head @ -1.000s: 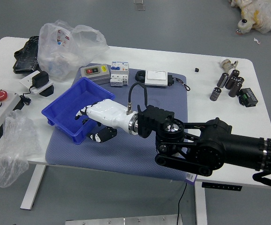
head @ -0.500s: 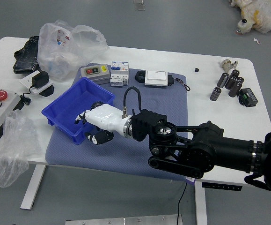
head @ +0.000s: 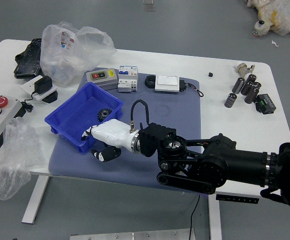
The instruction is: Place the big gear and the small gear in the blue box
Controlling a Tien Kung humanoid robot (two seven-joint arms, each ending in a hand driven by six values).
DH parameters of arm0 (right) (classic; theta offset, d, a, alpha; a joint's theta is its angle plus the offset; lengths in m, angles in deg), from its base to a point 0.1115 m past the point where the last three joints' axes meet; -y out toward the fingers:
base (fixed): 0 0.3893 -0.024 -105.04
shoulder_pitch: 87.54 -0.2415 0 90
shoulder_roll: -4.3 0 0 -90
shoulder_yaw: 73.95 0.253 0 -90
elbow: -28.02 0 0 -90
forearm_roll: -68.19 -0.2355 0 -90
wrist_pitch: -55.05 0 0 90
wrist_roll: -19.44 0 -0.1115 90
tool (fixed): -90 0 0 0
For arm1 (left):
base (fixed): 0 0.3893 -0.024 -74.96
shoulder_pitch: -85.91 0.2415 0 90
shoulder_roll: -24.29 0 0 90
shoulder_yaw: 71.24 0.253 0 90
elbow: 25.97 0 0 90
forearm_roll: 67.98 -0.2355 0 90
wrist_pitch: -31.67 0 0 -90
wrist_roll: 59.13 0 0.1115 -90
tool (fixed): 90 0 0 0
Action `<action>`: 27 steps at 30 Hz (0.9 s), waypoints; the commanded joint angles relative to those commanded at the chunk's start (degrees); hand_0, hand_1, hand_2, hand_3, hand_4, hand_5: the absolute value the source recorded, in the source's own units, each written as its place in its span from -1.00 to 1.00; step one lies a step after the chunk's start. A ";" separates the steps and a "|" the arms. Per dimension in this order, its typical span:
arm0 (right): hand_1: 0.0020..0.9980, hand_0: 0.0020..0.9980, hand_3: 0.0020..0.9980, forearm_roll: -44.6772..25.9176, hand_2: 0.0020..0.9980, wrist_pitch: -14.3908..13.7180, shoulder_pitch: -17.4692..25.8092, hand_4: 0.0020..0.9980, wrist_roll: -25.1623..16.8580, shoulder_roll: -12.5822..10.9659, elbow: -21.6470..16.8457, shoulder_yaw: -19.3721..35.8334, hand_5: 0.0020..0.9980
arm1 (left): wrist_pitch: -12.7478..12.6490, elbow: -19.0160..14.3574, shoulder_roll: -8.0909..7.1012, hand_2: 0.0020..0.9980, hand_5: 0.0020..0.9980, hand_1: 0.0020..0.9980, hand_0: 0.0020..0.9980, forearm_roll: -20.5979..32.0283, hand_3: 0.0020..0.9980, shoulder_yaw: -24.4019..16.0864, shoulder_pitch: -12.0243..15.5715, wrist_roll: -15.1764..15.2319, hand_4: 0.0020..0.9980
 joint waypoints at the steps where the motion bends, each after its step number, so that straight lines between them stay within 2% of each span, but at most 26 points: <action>1: -0.12 -0.32 0.62 -0.03 0.76 -0.03 -0.01 -0.13 -0.02 0.01 -0.02 -0.07 -0.41 | 0.00 0.00 -0.01 0.26 -0.22 0.29 0.33 -0.02 0.40 0.00 -0.01 0.00 0.41; 11: -0.12 -0.32 0.62 0.70 0.75 -0.28 0.16 -0.14 0.30 -0.31 0.36 0.46 -0.41 | -0.01 0.03 -0.27 0.26 -0.22 0.29 0.33 0.03 0.40 0.08 0.09 0.10 0.41; 23: -0.12 -0.32 0.60 1.20 0.73 -0.37 0.14 -0.14 0.61 -2.06 0.76 0.74 -0.41 | 0.02 0.09 -0.13 0.26 -0.22 0.29 0.33 0.31 0.40 0.44 0.26 0.33 0.41; 27: -0.10 -0.32 0.60 1.29 0.73 -0.63 0.06 -0.13 0.44 -1.85 0.53 0.26 -0.41 | 0.03 0.08 -0.19 0.26 -0.22 0.29 0.33 0.10 0.40 0.29 0.25 0.26 0.41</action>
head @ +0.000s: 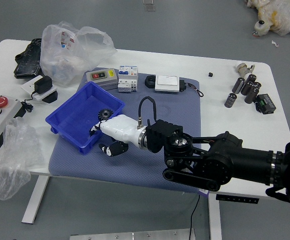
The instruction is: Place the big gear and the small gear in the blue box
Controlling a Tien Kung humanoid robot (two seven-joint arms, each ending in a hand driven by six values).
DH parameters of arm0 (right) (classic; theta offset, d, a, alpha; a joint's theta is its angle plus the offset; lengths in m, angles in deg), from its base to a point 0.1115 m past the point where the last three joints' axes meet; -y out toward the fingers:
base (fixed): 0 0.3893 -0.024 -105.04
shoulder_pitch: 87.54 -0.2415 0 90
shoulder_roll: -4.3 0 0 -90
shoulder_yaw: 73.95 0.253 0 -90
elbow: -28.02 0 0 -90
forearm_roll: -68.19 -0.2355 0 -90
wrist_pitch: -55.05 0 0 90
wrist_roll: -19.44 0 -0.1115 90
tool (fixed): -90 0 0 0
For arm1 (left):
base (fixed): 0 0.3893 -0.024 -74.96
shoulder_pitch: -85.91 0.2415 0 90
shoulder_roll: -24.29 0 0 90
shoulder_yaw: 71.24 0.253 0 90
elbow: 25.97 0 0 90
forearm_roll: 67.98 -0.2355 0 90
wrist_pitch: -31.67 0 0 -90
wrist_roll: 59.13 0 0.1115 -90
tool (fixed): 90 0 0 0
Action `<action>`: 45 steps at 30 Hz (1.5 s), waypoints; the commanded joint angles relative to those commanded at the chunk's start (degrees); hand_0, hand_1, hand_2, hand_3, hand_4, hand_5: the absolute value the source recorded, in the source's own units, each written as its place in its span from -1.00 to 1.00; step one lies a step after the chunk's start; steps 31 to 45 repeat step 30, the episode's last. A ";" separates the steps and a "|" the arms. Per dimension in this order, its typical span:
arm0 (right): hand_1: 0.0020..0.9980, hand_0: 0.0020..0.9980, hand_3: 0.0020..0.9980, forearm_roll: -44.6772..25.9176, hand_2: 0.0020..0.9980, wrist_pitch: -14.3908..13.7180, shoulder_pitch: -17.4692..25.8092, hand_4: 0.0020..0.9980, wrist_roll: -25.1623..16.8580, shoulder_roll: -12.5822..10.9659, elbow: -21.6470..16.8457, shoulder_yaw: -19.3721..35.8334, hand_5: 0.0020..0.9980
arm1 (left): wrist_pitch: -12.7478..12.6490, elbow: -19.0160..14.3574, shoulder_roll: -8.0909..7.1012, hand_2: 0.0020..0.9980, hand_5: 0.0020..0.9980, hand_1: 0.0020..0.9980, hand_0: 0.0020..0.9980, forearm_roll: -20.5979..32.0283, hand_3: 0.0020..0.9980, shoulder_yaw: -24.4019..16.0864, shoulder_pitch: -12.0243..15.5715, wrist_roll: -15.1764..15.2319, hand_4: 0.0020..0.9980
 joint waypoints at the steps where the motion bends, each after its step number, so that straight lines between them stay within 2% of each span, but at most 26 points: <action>1: -0.10 -0.32 0.60 0.01 0.73 -0.09 -0.05 -0.13 -0.10 0.14 -0.07 -0.25 -0.41 | 0.00 0.00 -0.02 0.26 -0.22 0.29 0.33 -0.03 0.40 0.00 -0.04 0.02 0.41; 4: -0.10 -0.32 0.60 -0.08 0.73 -0.28 -0.11 -0.13 -0.44 0.43 -0.20 -0.80 -0.41 | 0.01 0.01 -0.04 0.26 -0.22 0.29 0.33 0.01 0.40 0.12 -0.16 0.12 0.41; 5: 0.13 -0.18 0.58 -0.15 0.73 -0.32 -0.13 -0.11 -0.62 0.50 -0.24 -0.98 -0.41 | 0.01 0.02 -0.04 0.26 -0.22 0.29 0.33 0.08 0.40 0.22 -0.17 0.18 0.41; 10: 0.13 -0.18 0.58 -0.62 0.73 -0.51 -0.17 -0.11 -1.47 0.65 -0.44 -1.59 -0.41 | 0.06 0.00 -0.02 0.26 -0.22 0.29 0.33 -0.08 0.40 0.17 -0.08 0.10 0.41; 11: 0.17 -0.11 0.53 -0.72 0.65 -0.52 -0.18 -0.11 -1.61 0.68 -0.47 -1.72 -0.42 | 0.07 -0.01 -0.04 0.26 -0.22 0.29 0.33 -0.17 0.40 0.09 -0.05 0.04 0.41; 16: 0.17 -0.11 0.53 -0.93 0.65 -0.90 -0.33 -0.11 -2.19 0.88 -0.40 -2.15 -0.42 | 0.07 -0.02 -0.14 0.26 -0.22 0.29 0.33 -0.36 0.40 -0.04 -0.04 -0.03 0.41; 17: 0.10 -0.15 0.44 -0.89 0.52 -1.23 -0.38 -0.11 -2.36 0.95 -0.28 -2.14 -0.48 | 0.07 -0.02 -0.13 0.26 -0.21 0.29 0.33 -0.30 0.40 0.03 -0.08 0.01 0.41; 22: 0.10 -0.15 0.44 0.08 0.52 -3.13 -0.53 -0.11 -2.36 1.29 0.07 -2.24 -0.48 | 0.09 -0.01 -0.06 0.26 -0.21 0.29 0.33 -0.16 0.40 0.22 -0.27 0.13 0.41; 23: -0.01 -0.24 0.45 0.31 0.45 -3.47 -0.52 -0.07 -2.25 1.34 0.10 -2.29 -0.82 | 0.09 -0.01 -0.05 0.26 -0.22 0.29 0.33 -0.14 0.40 0.24 -0.29 0.15 0.41; 30: -0.01 -0.24 0.45 2.19 0.45 -5.11 -0.48 -0.07 -1.18 1.65 0.09 -2.75 -0.82 | 0.08 -0.01 -0.07 0.26 -0.22 0.29 0.33 -0.19 0.40 0.19 -0.37 0.14 0.41; 45: -0.01 -0.24 0.45 2.19 0.45 -5.11 -0.48 -0.07 -1.18 1.65 0.09 -2.75 -0.82 | 0.08 -0.01 -0.07 0.26 -0.22 0.29 0.33 -0.19 0.40 0.19 -0.37 0.14 0.41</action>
